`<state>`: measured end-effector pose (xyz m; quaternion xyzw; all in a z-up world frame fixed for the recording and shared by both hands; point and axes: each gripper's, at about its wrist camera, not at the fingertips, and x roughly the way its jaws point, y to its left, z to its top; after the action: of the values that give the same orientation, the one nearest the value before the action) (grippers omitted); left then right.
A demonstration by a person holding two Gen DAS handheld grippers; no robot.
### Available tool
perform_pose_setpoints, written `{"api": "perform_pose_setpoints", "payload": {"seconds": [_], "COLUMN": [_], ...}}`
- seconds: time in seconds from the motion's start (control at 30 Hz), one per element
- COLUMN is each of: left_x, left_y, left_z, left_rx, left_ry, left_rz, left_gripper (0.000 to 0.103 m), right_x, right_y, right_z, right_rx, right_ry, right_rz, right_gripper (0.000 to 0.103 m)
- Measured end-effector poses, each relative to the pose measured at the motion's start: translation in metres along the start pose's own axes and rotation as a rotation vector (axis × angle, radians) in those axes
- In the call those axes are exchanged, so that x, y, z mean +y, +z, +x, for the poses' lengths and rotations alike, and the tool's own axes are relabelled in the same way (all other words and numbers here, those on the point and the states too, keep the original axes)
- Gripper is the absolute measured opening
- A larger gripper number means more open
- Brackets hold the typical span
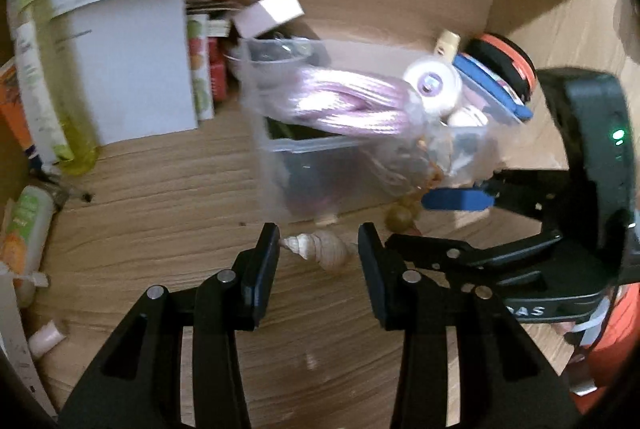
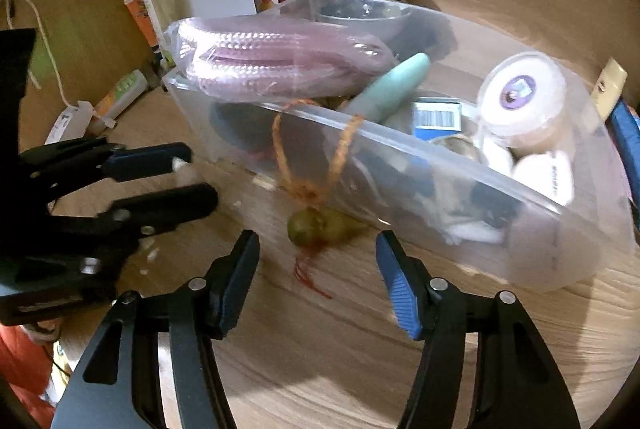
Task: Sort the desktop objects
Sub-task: 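Grasp the green gourd charm with the right tool while the left reaches the white seashell, then carry the gourd charm and seashell into the clear box and open both tools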
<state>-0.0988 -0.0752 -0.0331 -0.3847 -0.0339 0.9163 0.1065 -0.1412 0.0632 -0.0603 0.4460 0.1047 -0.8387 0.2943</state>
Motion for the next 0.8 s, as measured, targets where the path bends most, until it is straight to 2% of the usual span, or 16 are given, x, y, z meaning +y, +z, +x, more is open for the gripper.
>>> {"api": "perform_pose_setpoints", "payload": {"seconds": [0.13,0.17,0.33,0.57,0.73,0.8], "left_x": [0.008,0.008,-0.002,0.000,-0.006,-0.010], "left_y": [0.001,0.001,0.002,0.002,0.000,-0.001], "left_z": [-0.006,-0.007,-0.006,-0.009,-0.013,-0.016], "left_rx": [-0.020,-0.022,-0.029,-0.041,-0.052,-0.059], "left_ry": [-0.015,-0.014,-0.005,-0.017,-0.007,-0.026], "left_rz": [-0.027,-0.025,0.007,0.001,0.007,-0.005], "left_gripper": [0.040,0.040,0.040,0.040,0.040,0.040], "right_x": [0.006,0.006,0.011,0.010,-0.005,-0.013], "right_y": [0.004,0.003,0.001,-0.010,-0.017,-0.018], "right_z": [0.005,0.005,0.004,-0.013,-0.035,-0.045], "right_rx": [-0.002,-0.005,-0.019,-0.054,-0.099,-0.119], "right_ry": [-0.032,-0.041,-0.032,-0.017,-0.011,-0.019], "right_rz": [0.009,0.016,0.019,0.022,0.056,0.074], "right_gripper": [0.046,0.038,0.030,0.030,0.030,0.030]}}
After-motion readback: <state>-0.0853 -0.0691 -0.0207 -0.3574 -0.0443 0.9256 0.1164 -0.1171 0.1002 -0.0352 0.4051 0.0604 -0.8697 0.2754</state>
